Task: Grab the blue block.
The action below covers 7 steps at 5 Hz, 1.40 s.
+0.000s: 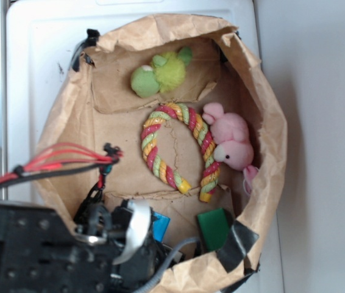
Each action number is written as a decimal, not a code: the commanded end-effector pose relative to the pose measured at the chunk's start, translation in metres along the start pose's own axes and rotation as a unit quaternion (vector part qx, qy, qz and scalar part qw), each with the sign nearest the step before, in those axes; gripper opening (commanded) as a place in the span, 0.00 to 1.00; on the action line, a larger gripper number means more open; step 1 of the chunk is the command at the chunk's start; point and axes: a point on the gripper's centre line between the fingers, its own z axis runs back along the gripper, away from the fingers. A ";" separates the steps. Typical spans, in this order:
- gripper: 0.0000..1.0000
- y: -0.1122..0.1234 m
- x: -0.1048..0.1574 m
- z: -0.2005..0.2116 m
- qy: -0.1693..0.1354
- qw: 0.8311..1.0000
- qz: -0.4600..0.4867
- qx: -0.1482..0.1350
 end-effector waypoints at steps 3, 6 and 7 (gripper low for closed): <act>1.00 0.000 0.004 0.003 -0.008 1.000 -0.004 0.005; 1.00 -0.005 0.008 -0.001 -0.010 1.000 0.009 0.020; 1.00 -0.007 0.010 -0.004 -0.013 0.999 0.019 0.028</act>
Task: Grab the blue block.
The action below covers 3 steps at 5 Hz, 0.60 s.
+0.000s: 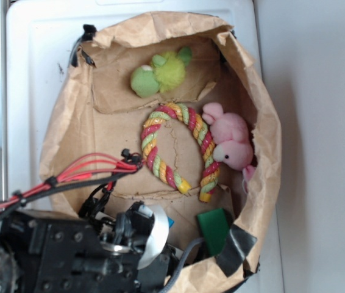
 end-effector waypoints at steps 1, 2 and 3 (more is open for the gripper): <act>1.00 -0.003 0.005 0.003 -0.007 1.000 0.015 0.002; 1.00 -0.003 0.006 0.003 -0.004 1.000 0.013 0.003; 0.00 -0.003 0.009 0.003 0.001 1.000 0.022 0.002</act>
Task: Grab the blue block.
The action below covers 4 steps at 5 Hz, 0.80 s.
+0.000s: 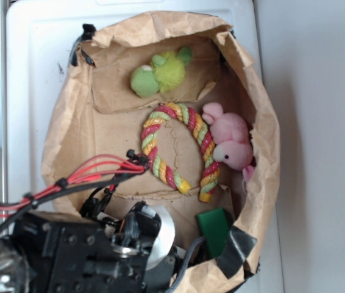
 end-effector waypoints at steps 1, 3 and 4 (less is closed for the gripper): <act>0.00 -0.001 0.009 0.005 0.000 1.000 0.012 -0.007; 0.00 0.000 0.007 0.007 0.000 1.000 0.006 -0.011; 0.00 0.000 0.008 0.006 0.002 1.000 0.009 -0.010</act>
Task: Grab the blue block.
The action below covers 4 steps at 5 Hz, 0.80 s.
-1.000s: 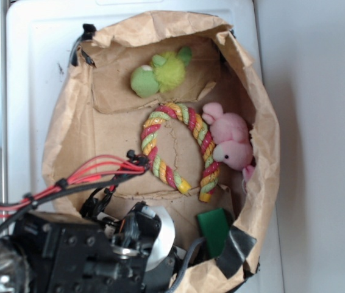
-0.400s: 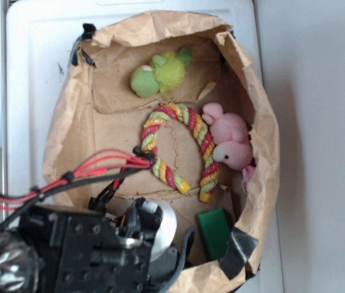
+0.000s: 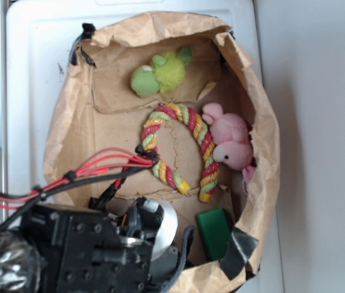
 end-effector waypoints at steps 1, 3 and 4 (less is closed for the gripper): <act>0.00 -0.032 0.050 0.029 -0.004 0.997 0.077 -0.016; 0.00 -0.054 0.120 0.083 0.002 0.999 0.022 -0.046; 0.00 -0.044 0.109 0.105 -0.031 0.995 -0.071 -0.060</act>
